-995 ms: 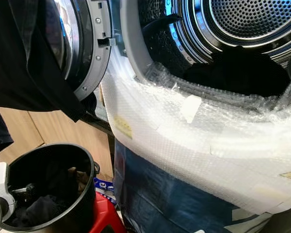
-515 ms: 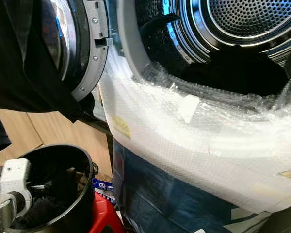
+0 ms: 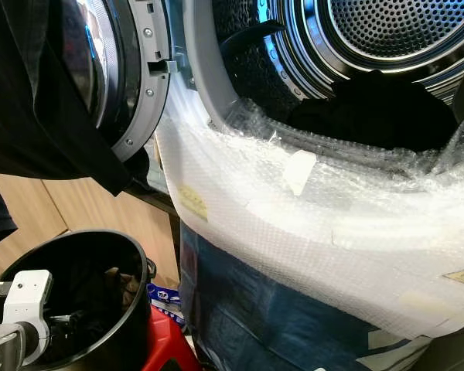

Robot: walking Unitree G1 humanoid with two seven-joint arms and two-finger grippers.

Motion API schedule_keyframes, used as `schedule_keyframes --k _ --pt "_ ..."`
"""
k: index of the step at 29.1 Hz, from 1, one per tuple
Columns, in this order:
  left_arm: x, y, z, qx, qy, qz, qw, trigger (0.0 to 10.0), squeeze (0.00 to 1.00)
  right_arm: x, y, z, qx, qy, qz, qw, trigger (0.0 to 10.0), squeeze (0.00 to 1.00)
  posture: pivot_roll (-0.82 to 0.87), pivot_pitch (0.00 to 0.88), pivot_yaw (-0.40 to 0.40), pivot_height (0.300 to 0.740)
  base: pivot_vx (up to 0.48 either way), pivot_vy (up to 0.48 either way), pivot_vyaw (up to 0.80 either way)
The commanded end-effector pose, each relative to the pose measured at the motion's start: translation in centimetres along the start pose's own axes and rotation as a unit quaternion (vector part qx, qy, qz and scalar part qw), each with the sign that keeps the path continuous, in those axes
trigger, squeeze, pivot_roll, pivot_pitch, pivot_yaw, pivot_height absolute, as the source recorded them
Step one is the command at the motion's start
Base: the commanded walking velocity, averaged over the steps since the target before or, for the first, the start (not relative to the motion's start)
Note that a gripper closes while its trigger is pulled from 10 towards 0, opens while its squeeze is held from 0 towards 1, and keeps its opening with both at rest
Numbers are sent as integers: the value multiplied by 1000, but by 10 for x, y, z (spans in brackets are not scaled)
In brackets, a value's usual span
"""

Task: Clothes washing

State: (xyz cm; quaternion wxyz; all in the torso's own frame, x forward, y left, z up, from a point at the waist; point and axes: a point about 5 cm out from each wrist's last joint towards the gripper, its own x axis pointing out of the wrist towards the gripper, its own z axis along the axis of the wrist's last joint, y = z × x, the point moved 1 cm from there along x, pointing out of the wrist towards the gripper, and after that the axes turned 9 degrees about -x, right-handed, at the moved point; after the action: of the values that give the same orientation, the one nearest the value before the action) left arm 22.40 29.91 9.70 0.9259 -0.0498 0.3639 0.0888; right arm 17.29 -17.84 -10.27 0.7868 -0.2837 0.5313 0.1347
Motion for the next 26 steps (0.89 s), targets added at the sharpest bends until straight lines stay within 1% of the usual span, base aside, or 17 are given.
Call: schedule_keyframes --k 1,4,5,6,10,13,15,16,17,18,19,20,21,22,23,26 --pt "4 -1 -5 20 13 -3 1000 10000 0 0 -1 -1 1 4 -3 1000 10000 0 183 72 13 740 0 0 0" --pt "10 -7 -9 13 18 -4 1000 10000 0 0 -3 -2 -4 4 -7 1000 10000 0 165 76 12 740 0 0 0" --pt "13 -14 -9 36 18 -9 999 10000 0 0 -4 -6 -8 12 -6 1000 10000 0 161 73 12 740 0 0 0" --pt "13 -15 -9 46 17 -6 999 10000 0 0 -4 -8 -10 16 -7 1000 10000 0 162 74 12 740 0 0 0" --pt "14 -24 -8 53 15 -24 998 10000 0 0 -2 -13 -18 19 3 1000 10000 0 164 73 15 740 0 0 0" --pt "14 -24 -12 63 27 -29 997 10000 0 0 -1 -15 -12 22 0 1000 10000 0 160 68 22 740 0 0 0" --pt "12 -25 -22 87 54 -49 994 10000 0 0 1 -16 -14 23 4 1000 10000 0 157 56 27 740 0 0 0" --pt "12 -25 -24 91 57 -52 993 10000 0 0 1 -16 -14 23 5 1000 10000 0 159 50 28 740 0 0 0" --pt "11 -25 -25 104 61 -54 991 10000 0 0 2 -16 -16 24 6 1000 10000 0 160 42 29 740 0 0 0" --pt "9 -23 -31 154 81 -60 983 10000 0 0 4 -17 -25 27 10 999 10000 0 159 31 31 740 0 0 0" --pt "8 -22 -32 171 87 -62 980 10000 0 0 4 -17 -28 27 12 999 10000 0 158 30 30 740 0 0 0" --pt "8 -22 -32 171 87 -62 980 10000 0 0 4 -17 -28 27 12 999 10000 0 158 30 30 740 0 0 0" --pt "9 -18 -30 204 85 -44 974 10000 0 0 4 -14 -25 23 12 999 10000 0 160 32 29 740 0 0 0" --pt "11 -14 -27 221 82 -29 971 10000 0 0 4 -12 -21 21 11 1000 10000 0 163 38 29 740 0 0 0" --pt "12 -13 -23 231 77 -21 970 10000 0 0 2 -9 -19 18 9 1000 10000 0 162 33 28 740 0 0 0" --pt "12 -13 -20 237 74 -19 968 10000 0 0 1 -6 -26 13 9 1000 10000 0 163 37 26 740 0 0 0"
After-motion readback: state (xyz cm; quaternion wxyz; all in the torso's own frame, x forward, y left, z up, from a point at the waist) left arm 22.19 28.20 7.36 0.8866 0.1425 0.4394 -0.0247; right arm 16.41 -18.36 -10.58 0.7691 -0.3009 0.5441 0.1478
